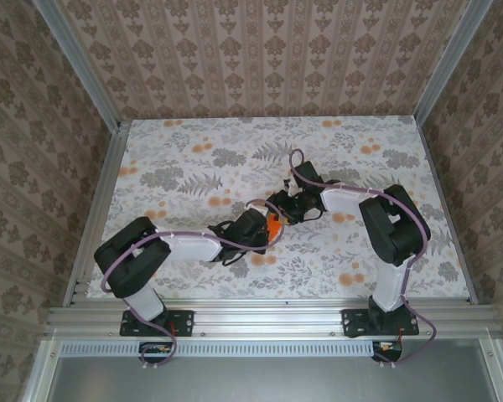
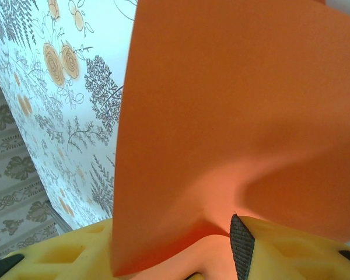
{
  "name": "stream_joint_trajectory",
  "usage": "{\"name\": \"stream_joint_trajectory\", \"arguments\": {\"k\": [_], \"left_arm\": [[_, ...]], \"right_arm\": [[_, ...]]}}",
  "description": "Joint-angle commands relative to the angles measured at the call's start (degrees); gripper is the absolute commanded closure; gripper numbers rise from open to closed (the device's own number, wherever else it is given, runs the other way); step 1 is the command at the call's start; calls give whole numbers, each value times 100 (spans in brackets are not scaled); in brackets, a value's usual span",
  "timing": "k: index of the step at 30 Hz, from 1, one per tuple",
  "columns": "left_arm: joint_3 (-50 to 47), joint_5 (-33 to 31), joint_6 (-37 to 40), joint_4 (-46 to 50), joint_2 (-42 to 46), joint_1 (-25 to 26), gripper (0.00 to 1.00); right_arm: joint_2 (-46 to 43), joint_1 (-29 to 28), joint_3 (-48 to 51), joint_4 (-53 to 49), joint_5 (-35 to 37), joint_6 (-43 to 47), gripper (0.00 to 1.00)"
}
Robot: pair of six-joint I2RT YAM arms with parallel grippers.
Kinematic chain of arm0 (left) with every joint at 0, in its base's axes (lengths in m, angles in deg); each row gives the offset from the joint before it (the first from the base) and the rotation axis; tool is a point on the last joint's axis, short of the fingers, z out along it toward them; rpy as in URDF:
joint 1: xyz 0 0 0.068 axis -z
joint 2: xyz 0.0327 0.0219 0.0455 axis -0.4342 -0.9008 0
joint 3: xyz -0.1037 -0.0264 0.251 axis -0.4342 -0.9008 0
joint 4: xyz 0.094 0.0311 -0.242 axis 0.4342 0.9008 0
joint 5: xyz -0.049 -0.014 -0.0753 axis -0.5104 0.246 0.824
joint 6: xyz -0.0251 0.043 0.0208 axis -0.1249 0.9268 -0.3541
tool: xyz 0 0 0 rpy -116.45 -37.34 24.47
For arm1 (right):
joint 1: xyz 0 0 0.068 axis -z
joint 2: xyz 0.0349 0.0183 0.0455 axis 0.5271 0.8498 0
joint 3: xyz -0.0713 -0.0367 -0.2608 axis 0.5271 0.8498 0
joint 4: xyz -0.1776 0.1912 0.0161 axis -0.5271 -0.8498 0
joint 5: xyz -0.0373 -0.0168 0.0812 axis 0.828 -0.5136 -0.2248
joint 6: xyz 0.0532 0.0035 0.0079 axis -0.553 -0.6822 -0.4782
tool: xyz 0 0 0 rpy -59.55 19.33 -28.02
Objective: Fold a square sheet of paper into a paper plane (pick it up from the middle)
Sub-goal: Fold the wing for the fifth time at the center of the table.
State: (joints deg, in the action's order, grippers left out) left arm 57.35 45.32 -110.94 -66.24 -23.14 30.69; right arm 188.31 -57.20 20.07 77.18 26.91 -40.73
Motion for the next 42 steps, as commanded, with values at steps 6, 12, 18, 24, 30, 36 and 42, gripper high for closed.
{"name": "stream_joint_trajectory", "arguments": {"k": [6, 12, 18, 24, 30, 36, 42], "left_arm": [[-38, -37, 211, -41, -147, -127, 94], [-52, -19, 731, -82, -83, -149, 94], [-112, -207, 1187, -111, 14, -146, 94], [-183, -308, 1328, -229, 38, -128, 94], [-192, -375, 1406, -254, 74, -117, 95], [-209, -401, 1446, -244, 121, -102, 95], [-272, -454, 1469, -245, 212, -97, 95]], "right_arm": [[-392, -27, 41, 91, 163, -247, 42], [-456, -121, 23, -79, 307, -602, 40], [-433, -272, 49, -155, 433, -1403, 39], [-290, -340, 72, -103, 442, -1932, 42], [-84, -430, 26, -154, 472, -2215, 47], [18, -433, 43, -209, 583, -2284, 55], [65, -432, -18, -224, 543, -2289, 68]]}}
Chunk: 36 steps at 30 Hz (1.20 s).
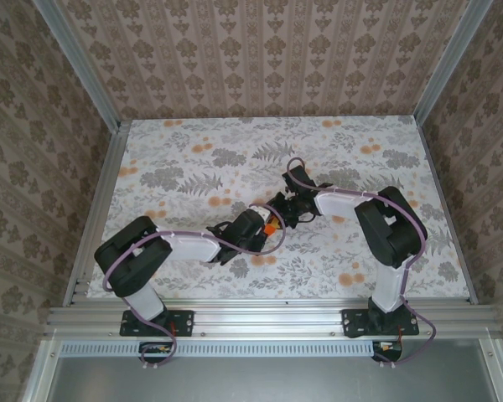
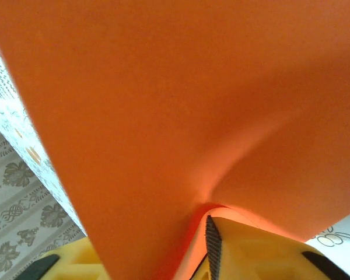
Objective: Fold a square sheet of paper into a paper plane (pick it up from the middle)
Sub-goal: Fold the wing for the fifth time at the center of the table.
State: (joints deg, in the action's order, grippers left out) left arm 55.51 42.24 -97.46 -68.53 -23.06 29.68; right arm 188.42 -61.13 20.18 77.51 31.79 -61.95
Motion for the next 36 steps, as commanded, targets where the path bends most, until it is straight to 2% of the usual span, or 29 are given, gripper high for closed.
{"name": "stream_joint_trajectory", "arguments": {"k": [1, 6, 11, 16, 20, 26, 36], "left_arm": [[-96, -160, 132, -11, 212, 2, 95], [-88, -171, 127, 31, 214, 4, 92], [-125, -147, 77, 31, 237, -5, 90], [-221, 85, -92, -19, 279, -37, 84], [-466, 476, -402, -277, 338, -167, 83], [-735, 909, -742, -650, 341, -310, 86], [-988, 1387, -1177, -885, 353, -451, 86]], "right_arm": [[45, -39, -34, -262, 58, -165, 69], [-81, -43, -14, -325, 67, -181, 82], [-169, -39, -16, -344, 69, -178, 86], [-224, -22, 5, -298, 61, -150, 95], [-223, 17, 45, -194, 27, -160, 96], [-189, 62, 39, -185, 8, -139, 96], [-155, 189, 47, -140, -5, -95, 96]]}}
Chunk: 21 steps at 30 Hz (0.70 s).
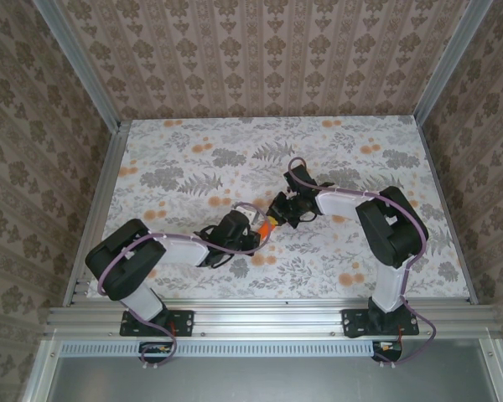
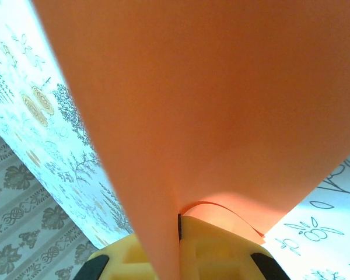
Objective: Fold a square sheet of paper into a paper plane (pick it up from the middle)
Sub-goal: Fold the wing for the fifth time at the center of the table.
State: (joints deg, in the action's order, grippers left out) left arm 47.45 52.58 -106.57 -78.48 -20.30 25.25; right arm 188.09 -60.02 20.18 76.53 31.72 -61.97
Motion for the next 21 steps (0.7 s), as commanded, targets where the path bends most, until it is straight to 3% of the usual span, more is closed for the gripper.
{"name": "stream_joint_trajectory", "arguments": {"k": [1, 21], "left_arm": [[-199, 366, -303, 94, 78, -18, 86], [-92, 494, -215, 68, -43, -11, 85]], "right_arm": [[-118, 87, 48, -36, 1, -92, 96], [-58, 237, 177, 274, -239, -108, 94]]}}
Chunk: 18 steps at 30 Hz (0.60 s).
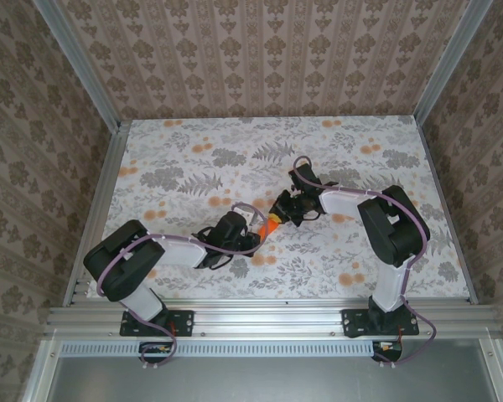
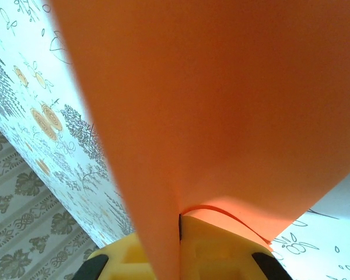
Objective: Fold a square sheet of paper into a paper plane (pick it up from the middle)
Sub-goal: Fold the wing for the fifth time at the center of the table.
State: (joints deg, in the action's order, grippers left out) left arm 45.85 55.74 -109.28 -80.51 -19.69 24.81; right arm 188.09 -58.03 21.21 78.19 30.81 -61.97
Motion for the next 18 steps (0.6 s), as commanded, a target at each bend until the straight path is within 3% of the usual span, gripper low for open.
{"name": "stream_joint_trajectory", "arguments": {"k": [1, 7, 18], "left_arm": [[92, 182, 40, 234, -128, 26, 84], [219, 241, -169, -133, -313, -11, 82], [331, 179, -310, -327, -484, -39, 88]], "right_arm": [[-61, 38, 92, 134, -165, -119, 94], [-64, 39, 190, 286, -256, -203, 94], [-58, 44, 215, 342, -296, -244, 94]]}}
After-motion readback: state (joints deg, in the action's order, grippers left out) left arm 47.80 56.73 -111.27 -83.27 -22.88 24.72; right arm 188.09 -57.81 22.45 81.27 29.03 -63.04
